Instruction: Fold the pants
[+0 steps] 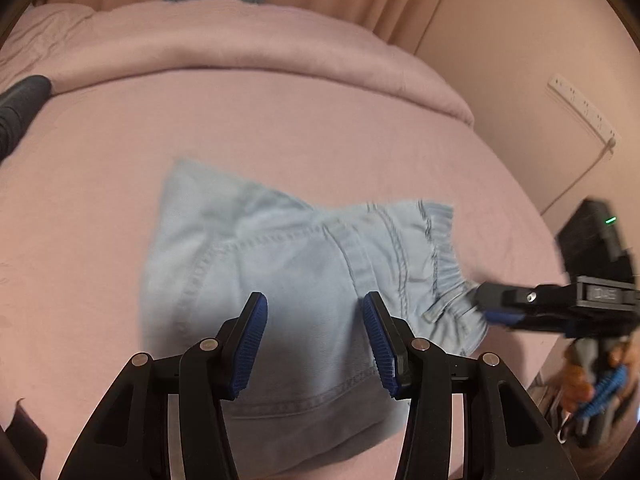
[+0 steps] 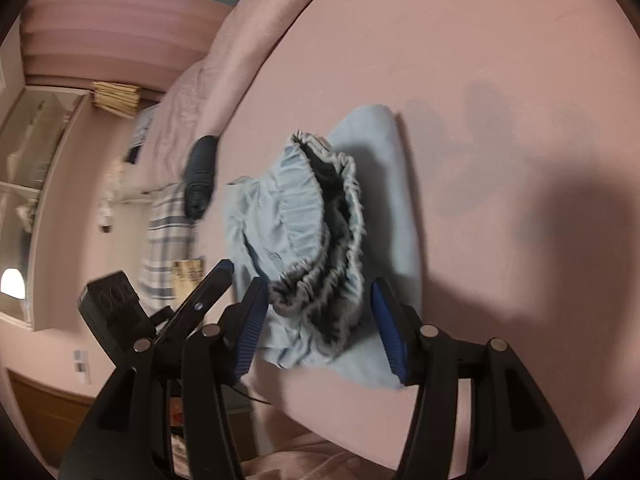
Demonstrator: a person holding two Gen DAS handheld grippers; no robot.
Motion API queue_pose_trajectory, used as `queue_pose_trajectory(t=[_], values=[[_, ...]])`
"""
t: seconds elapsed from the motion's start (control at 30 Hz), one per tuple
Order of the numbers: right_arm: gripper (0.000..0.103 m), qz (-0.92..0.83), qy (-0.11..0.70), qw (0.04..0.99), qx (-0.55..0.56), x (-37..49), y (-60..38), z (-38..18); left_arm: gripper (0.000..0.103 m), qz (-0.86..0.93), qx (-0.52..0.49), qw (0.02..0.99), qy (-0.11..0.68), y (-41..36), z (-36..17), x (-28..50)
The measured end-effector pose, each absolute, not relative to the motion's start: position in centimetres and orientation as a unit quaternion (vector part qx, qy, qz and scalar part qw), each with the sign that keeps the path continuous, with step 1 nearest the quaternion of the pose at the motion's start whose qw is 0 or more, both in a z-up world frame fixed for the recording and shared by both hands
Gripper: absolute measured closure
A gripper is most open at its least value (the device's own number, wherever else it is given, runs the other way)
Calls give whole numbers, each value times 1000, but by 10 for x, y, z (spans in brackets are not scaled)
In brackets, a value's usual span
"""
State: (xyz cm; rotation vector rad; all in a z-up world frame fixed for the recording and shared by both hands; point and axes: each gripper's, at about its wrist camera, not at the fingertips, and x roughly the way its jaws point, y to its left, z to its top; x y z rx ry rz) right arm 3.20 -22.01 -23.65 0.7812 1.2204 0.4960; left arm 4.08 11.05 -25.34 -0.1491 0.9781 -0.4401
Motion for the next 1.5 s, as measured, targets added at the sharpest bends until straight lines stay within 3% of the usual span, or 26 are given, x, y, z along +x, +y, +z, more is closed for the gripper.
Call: queue_pose_trajectory(t=[0.13, 0.3, 0.4, 0.43, 0.6, 0.77, 1.0, 1.07, 1.2, 1.37, 1.5], values=[[49, 186, 505, 790, 294, 20, -218, -205, 55, -215, -78, 844, 484, 100, -266, 51], [54, 245, 499, 798, 234, 21, -193, -198, 55, -218, -105, 833, 498, 110, -266, 54], [67, 255, 505, 799, 201, 26, -179, -203, 55, -219, -112, 830, 501, 110, -266, 55], [84, 248, 505, 805, 192, 27, -179, -204, 55, -220, -115, 828, 502, 111, -266, 55], [93, 271, 482, 805, 216, 21, -190, -189, 55, -230, -136, 821, 504, 121, -257, 52], [93, 276, 487, 788, 256, -1, -206, -190, 55, -241, -123, 817, 510, 119, -258, 50], [92, 238, 539, 768, 253, -6, -205, -246, 55, -216, -60, 826, 517, 98, -271, 48], [91, 239, 545, 766, 244, -4, -203, -243, 55, -211, -40, 831, 514, 92, -269, 45], [74, 213, 535, 796, 187, -2, -197, -217, 55, -202, -22, 838, 507, 92, -262, 38], [75, 226, 465, 846, 132, -5, -197, -183, 55, -182, 13, 854, 488, 94, -254, 29], [77, 258, 476, 834, 108, 1, -178, -190, 55, -171, 25, 855, 488, 93, -259, 30]])
